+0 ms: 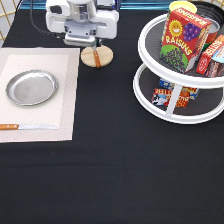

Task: Arrange plate and fork

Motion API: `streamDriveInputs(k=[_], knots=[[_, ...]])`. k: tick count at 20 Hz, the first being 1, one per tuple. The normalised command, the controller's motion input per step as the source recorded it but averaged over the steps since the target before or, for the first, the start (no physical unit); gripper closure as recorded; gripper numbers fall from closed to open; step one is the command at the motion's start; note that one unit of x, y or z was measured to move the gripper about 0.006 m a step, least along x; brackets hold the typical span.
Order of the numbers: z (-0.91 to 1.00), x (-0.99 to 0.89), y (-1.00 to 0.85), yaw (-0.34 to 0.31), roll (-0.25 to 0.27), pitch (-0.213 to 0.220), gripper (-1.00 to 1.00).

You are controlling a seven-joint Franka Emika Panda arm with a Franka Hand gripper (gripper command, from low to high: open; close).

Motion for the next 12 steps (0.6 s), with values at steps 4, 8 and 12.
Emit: streamDriveInputs(k=[4,8,12], knots=[[-0.26,-0.86,0.29,0.088,0.042,-0.188,-1.00],[-0.22,-0.91,0.07,0.073,0.094,-0.145,-1.00],[-0.10,-0.67,-0.16,0.017,0.162,-0.076,-1.00]])
